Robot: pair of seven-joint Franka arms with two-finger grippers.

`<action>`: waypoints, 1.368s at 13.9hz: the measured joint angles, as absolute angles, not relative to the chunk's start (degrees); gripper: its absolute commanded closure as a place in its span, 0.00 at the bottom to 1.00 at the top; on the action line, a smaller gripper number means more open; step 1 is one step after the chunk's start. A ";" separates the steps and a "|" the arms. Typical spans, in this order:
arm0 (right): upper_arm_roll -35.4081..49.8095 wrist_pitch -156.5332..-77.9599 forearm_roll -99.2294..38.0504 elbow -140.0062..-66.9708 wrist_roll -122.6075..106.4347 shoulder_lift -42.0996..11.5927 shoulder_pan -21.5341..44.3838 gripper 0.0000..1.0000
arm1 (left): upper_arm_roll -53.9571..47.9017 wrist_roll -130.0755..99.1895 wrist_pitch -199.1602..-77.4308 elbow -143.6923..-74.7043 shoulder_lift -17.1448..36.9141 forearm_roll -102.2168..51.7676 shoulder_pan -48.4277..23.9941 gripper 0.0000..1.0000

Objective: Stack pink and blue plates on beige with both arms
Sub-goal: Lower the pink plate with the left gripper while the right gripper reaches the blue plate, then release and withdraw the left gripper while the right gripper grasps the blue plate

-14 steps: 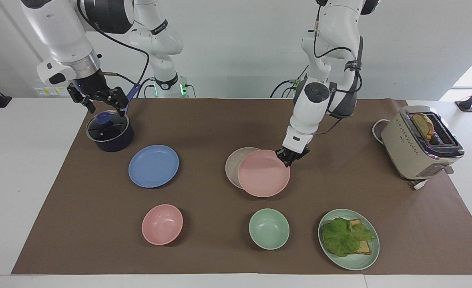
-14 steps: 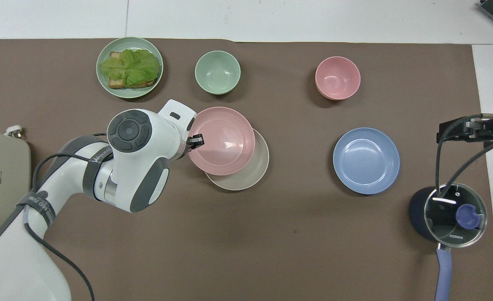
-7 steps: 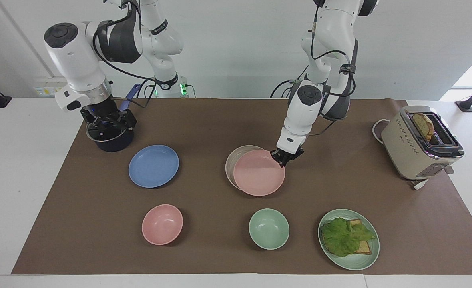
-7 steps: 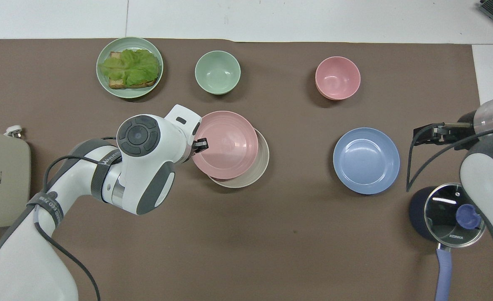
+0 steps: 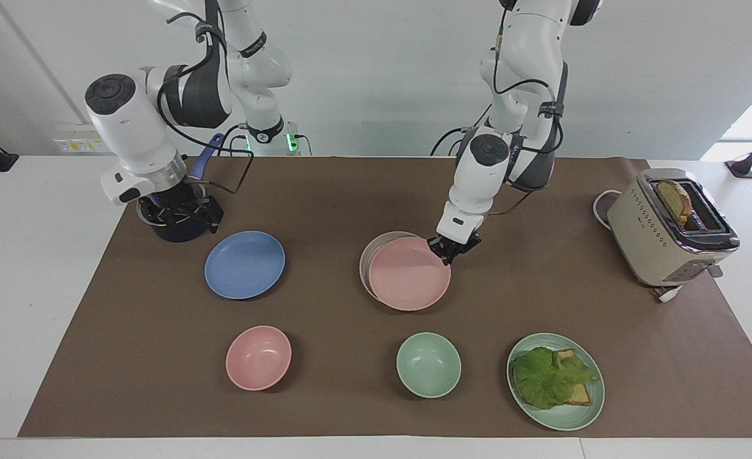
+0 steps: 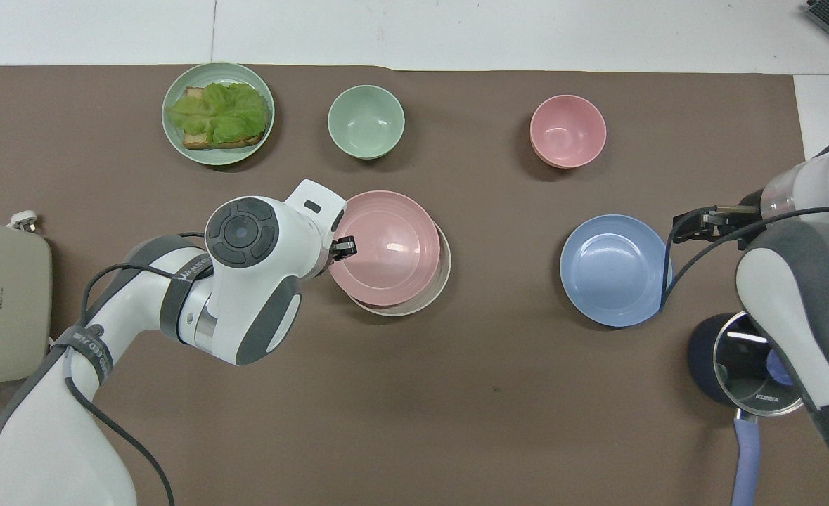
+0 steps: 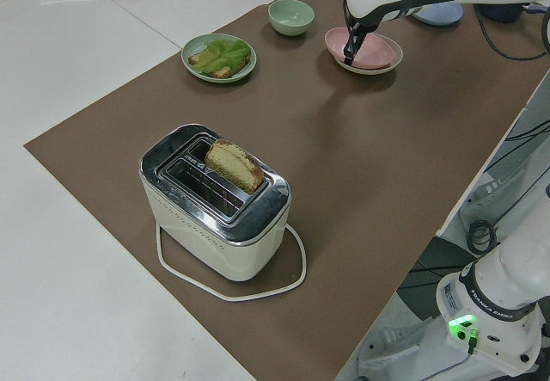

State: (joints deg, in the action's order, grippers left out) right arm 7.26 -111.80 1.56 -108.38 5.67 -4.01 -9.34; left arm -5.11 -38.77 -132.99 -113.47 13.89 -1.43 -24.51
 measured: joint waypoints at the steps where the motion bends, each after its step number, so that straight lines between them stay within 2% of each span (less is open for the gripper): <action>1: 7.26 -112.82 1.56 -108.96 5.53 -4.47 -9.34 0.00 | -5.11 -38.77 -132.29 -113.46 13.59 -1.43 -24.63 1.00; 6: 7.25 -115.18 1.56 -110.67 4.95 -6.09 -9.34 0.00 | -5.11 -38.76 -130.53 -113.55 12.72 -1.43 -25.03 0.98; 7: 7.23 -116.65 1.56 -111.15 4.31 -6.79 -9.35 0.00 | -5.13 -38.77 -130.52 -113.56 12.70 -1.49 -25.25 0.67; 8: 7.20 -117.86 1.56 -111.51 3.94 -7.37 -9.36 0.00 | -5.16 -38.85 -130.52 -113.57 12.68 -1.98 -25.28 0.15; 9: 7.19 -118.37 1.55 -111.71 3.85 -7.79 -9.36 0.00 | -5.12 -38.86 -130.52 -113.57 12.67 -3.02 -25.28 0.00; 13: 7.18 -120.58 1.56 -113.26 2.82 -9.36 -9.38 0.00 | -4.17 -38.88 -130.52 -113.40 12.40 -4.24 -25.01 0.00; 16: 7.06 -125.81 1.55 -116.86 -0.50 -9.98 -10.76 0.00 | -3.29 -37.21 -126.40 -111.70 9.74 -4.26 -20.23 0.00; 18: 6.98 -130.22 1.55 -119.75 -3.36 -10.26 -12.59 0.06 | -2.98 -33.95 -122.42 -110.50 6.28 -4.26 -15.44 0.00; 19: 6.94 -131.68 1.55 -120.93 -4.39 -10.52 -13.38 0.13 | -2.90 -31.91 -121.05 -110.40 4.53 -4.26 -13.03 0.00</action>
